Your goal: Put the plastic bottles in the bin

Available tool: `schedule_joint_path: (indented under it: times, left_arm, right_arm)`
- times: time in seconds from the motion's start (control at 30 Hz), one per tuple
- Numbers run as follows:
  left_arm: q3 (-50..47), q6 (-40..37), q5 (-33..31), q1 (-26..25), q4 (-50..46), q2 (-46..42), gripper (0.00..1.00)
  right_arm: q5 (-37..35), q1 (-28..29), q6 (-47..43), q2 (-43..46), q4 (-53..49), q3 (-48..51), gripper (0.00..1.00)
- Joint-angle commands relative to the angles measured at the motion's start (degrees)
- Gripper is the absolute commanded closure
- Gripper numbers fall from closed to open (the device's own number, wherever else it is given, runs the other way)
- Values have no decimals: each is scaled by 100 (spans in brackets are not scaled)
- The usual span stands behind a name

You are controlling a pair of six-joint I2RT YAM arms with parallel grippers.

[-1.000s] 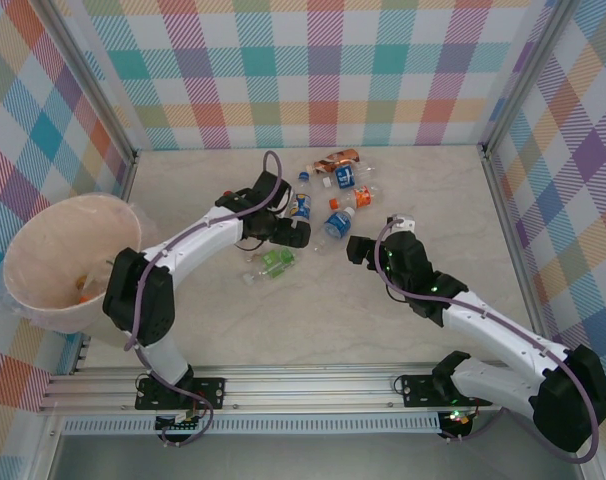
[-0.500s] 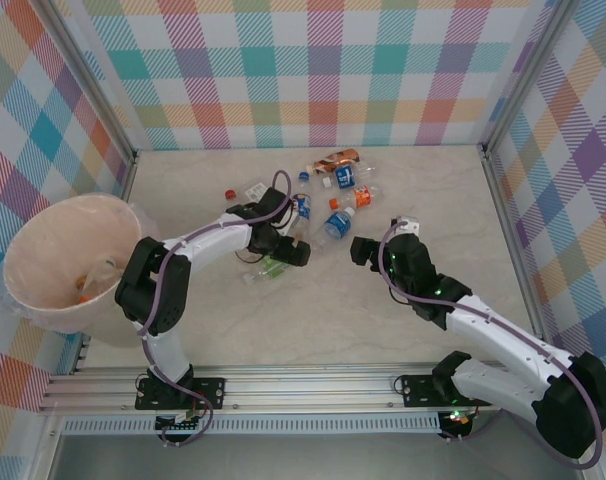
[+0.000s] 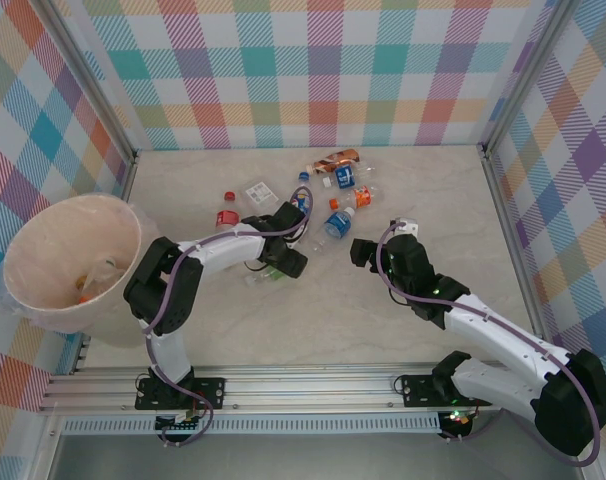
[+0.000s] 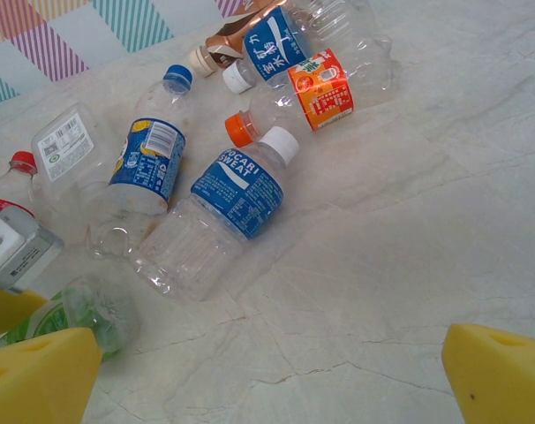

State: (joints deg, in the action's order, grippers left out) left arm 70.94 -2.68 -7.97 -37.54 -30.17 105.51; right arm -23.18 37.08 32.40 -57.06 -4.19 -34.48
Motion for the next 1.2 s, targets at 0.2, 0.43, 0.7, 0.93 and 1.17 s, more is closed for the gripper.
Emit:
schedule_joint_path:
  times: [0.2, 0.43, 0.7, 0.93, 1.17]
  left_arm:
    - [-200, 125, -284, -95, 338, -183, 35]
    - [-256, 305, -96, -91, 482, -363, 40]
    - [-300, 677, 201, -87, 652, -686, 46]
    - [-376, 1103, 450, 15, 827, -1147, 48]
    - [-544, 1970, 727, 421, 1171, -2017, 49]
  right_arm:
    - [-51, -43, 50, 43, 8, -32, 0]
    - [-55, -43, 34, 36, 26, -38, 0]
    - [97, -56, -35, 87, 208, 37, 0]
    - [283, -52, -111, 186, 408, 126, 0]
    - [1372, -52, -716, 319, 1172, 315, 0]
